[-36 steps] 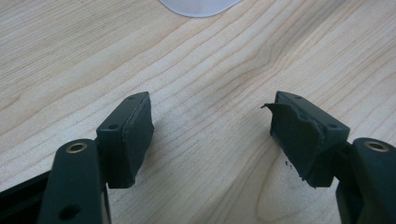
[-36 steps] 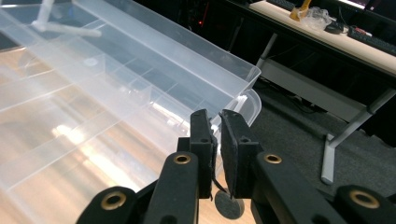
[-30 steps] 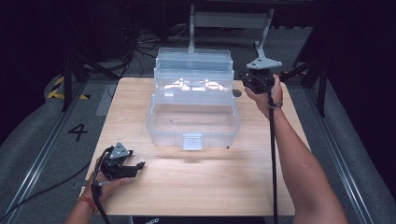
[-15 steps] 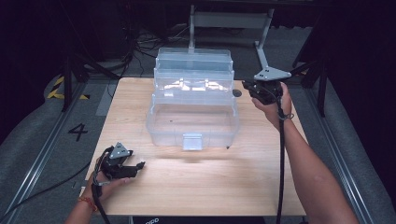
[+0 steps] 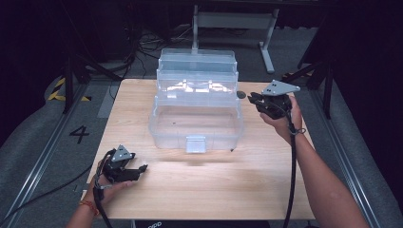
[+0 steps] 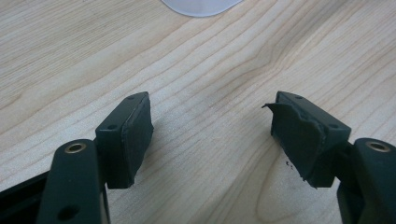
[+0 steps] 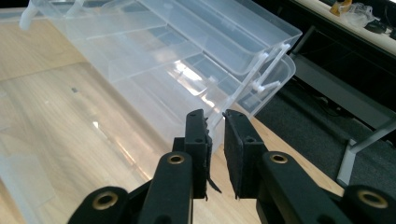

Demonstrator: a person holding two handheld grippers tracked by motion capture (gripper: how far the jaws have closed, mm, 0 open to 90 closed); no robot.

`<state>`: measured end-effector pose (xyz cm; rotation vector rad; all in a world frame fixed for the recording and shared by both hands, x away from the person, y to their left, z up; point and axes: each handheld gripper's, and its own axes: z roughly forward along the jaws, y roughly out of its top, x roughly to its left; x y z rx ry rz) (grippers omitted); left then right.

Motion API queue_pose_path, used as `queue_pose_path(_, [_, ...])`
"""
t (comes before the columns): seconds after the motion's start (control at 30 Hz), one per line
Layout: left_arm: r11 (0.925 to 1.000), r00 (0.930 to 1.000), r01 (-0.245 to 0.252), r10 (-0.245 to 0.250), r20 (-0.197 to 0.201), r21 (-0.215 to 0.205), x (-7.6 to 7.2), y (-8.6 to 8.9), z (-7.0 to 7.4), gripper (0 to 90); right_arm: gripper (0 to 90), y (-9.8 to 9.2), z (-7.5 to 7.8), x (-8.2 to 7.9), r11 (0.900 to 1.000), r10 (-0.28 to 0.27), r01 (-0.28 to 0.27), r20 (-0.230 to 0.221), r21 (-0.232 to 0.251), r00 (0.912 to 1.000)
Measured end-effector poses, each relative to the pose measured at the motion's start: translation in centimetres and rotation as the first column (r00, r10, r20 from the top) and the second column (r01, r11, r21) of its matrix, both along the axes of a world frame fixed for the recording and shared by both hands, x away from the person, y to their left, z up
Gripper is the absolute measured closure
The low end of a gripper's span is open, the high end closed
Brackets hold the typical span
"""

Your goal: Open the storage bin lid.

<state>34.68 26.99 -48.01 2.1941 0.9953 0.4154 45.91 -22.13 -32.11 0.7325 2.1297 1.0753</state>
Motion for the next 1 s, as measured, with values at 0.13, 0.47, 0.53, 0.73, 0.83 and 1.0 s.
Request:
queue_pose_path(0.13, [1.0000, 1.0000, -0.001, 0.001, -0.004, -0.003, 0.0, 0.0, 0.0, 29.7, 78.2, -0.5, -0.6, -0.7, 1.000, 0.007, -0.007, -0.016, 0.000, 0.9998])
queue_pose_path(0.47, [1.0000, 1.0000, -0.005, 0.005, -0.006, -0.004, 0.0, 0.0, 0.0, 29.3, 75.8, -1.7, -3.1, -2.4, 1.000, 0.015, -0.015, -0.063, -0.010, 0.9979])
queue_pose_path(0.53, [1.0000, 1.0000, -0.006, 0.006, -0.006, -0.004, 0.0, 0.0, 0.0, 29.3, 75.6, -2.0, -3.6, -2.6, 1.000, 0.013, -0.014, -0.069, -0.009, 0.9975])
queue_pose_path(0.73, [1.0000, 1.0000, -0.007, 0.007, -0.006, -0.004, 0.0, 0.0, 0.0, 29.3, 74.6, -3.0, -4.9, -3.2, 1.000, 0.004, -0.005, -0.094, -0.014, 0.9955])
queue_pose_path(0.83, [1.0000, 1.0000, -0.007, 0.007, -0.006, -0.005, 0.0, 0.0, 0.0, 29.2, 74.2, -3.2, -5.2, -3.4, 1.000, 0.002, -0.004, -0.098, -0.022, 0.9952])
queue_pose_path(1.0, [1.0000, 1.0000, -0.007, 0.007, -0.004, -0.003, 0.0, 0.0, 0.0, 29.2, 73.0, -3.9, -6.3, -3.9, 0.999, -0.005, 0.000, -0.116, -0.043, 0.9933])
